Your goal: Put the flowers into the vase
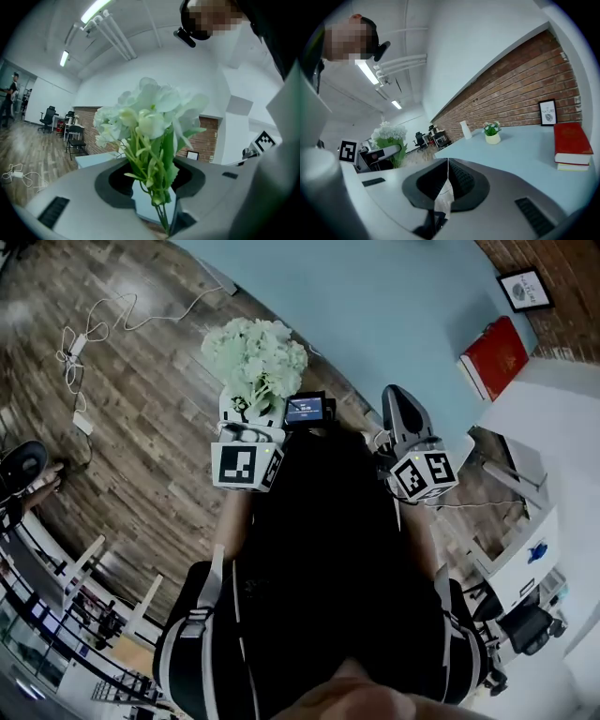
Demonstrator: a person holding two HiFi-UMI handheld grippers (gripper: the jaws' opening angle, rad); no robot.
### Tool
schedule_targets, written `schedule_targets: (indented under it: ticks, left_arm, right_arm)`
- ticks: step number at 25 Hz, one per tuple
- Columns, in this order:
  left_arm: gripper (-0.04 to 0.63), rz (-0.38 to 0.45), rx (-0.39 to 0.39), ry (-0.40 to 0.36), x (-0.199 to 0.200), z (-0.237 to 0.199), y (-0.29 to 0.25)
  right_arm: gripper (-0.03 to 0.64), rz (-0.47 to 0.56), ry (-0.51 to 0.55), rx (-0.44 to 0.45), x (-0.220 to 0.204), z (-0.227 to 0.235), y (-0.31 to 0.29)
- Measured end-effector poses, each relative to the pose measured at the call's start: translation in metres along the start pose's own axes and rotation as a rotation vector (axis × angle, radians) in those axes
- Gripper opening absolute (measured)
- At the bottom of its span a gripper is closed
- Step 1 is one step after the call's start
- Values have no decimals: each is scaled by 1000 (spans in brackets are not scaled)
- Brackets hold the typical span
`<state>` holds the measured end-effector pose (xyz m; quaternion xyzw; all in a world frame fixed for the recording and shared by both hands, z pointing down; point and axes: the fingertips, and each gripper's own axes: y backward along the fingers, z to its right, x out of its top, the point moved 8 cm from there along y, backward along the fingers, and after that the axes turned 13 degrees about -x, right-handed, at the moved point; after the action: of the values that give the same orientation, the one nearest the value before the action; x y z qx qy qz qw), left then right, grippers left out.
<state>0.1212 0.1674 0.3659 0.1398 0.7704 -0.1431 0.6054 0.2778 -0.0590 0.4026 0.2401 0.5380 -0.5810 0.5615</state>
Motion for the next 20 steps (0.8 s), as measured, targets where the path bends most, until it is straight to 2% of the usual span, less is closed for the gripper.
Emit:
schedule_targets:
  ticks: [3, 6, 13, 16, 20]
  left_arm:
    - [193, 62, 42, 27, 19, -46, 25]
    - [193, 91, 105, 40, 30, -84, 50]
    - [193, 99, 251, 119, 22, -103, 60]
    - [193, 82, 270, 109, 29, -128, 53]
    - [193, 48, 285, 37, 51, -164, 38]
  right_arm:
    - [18, -7, 31, 46, 5, -47, -32]
    - [18, -27, 46, 89, 6, -84, -61]
    - [18, -92, 57, 186, 13, -87, -111]
    - [18, -95, 46, 230, 19, -101, -157]
    - [18, -93, 21, 279, 34, -120, -223]
